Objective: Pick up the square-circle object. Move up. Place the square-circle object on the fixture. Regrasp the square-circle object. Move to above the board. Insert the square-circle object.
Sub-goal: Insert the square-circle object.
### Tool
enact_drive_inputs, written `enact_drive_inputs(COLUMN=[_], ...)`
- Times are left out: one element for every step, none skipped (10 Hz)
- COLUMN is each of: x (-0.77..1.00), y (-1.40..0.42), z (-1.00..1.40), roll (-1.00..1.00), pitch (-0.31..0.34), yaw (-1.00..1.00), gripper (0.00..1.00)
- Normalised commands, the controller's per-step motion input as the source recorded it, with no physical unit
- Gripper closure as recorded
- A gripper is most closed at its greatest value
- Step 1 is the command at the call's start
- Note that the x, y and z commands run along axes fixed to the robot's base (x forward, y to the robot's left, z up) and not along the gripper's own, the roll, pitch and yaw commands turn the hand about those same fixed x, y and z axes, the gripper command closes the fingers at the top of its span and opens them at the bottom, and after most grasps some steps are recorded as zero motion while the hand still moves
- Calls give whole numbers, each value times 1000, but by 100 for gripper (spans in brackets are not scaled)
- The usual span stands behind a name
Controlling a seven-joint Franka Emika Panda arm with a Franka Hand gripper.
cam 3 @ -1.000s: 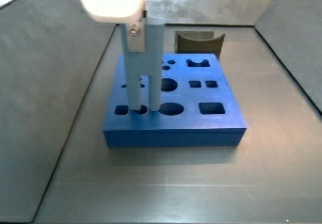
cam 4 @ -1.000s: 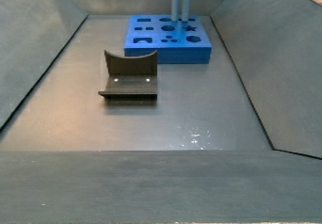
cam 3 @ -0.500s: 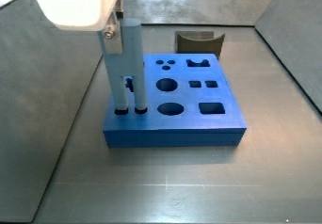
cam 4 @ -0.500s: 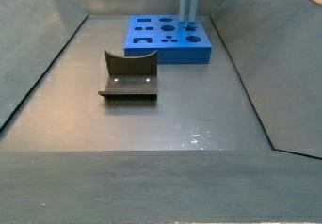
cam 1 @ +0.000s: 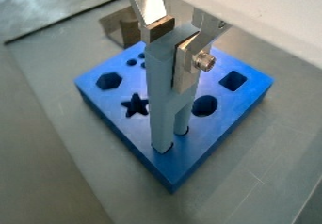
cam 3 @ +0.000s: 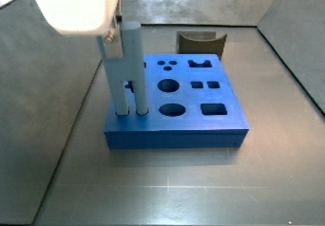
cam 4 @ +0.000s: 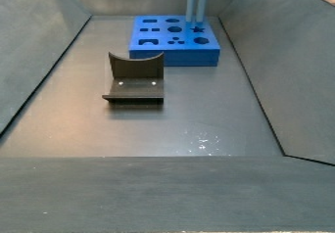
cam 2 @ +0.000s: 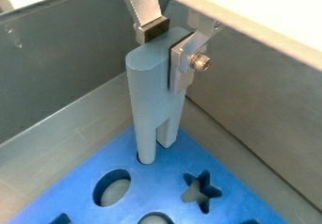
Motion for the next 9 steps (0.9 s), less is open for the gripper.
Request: enact_drive_inputs(x=[-86, -20, 3, 0, 0, -49, -77, 0, 0], y=[123, 106, 106, 37, 0, -66, 0, 0, 0], z=[-380, -377, -526, -743, -606, -549, -360, -34, 0], roll=[-357, -379, -311, -210, -167, -83, -76, 0, 0], pitch=[0, 46, 73, 33, 37, -63, -263, -24, 0], yaw=[420, 226, 63, 0, -126, -169, 0, 0, 0], gripper=[100, 100, 100, 100, 100, 100, 100, 100, 100])
